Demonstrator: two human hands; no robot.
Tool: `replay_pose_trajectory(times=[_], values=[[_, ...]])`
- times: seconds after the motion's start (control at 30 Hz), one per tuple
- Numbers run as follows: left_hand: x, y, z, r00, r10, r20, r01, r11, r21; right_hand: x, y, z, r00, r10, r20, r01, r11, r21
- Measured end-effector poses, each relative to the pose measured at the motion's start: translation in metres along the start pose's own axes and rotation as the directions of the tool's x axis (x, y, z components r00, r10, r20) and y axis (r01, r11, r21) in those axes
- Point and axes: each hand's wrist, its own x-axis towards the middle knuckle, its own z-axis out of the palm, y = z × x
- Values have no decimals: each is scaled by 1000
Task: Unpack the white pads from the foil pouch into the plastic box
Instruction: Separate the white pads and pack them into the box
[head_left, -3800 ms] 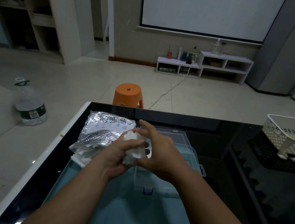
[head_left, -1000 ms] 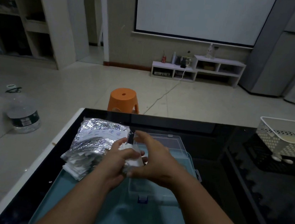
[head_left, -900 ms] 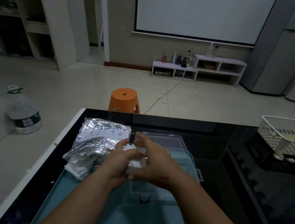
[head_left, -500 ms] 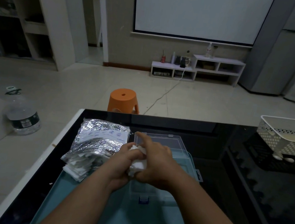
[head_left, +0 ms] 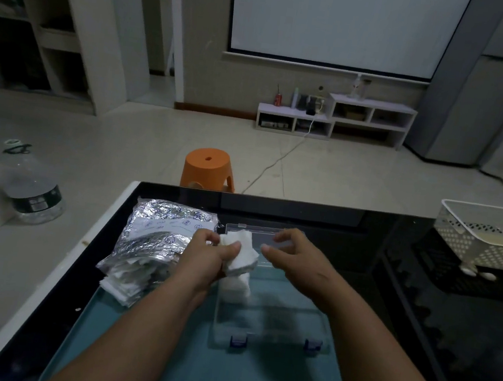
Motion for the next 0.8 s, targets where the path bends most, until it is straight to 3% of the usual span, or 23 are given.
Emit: replay_pose_trajectory(times=[0.13,0.27,0.37,0.57,0.73,0.8], values=[[1,-4,10,997,35,70,-40,996,76,6,6,11,999,26,-21,-25,999,23],[-1,-7,14,996,77,49,-83,988,133,9,5,12,990,-9,-138,9,1000,1],[0,-8,19,987,162,15,-160,944,288,11,9,11,985,1,-173,0,1000,8],[0,-13,35,970,241,42,-202,691,694,15,24,11,992,42,-120,-62,985,-161],[5,-19,38,966,243,88,-193,448,873,20,31,22,989,113,-99,-134,960,-245],[6,-20,40,961,255,104,-201,395,896,21,31,24,987,127,-96,-148,955,-258]])
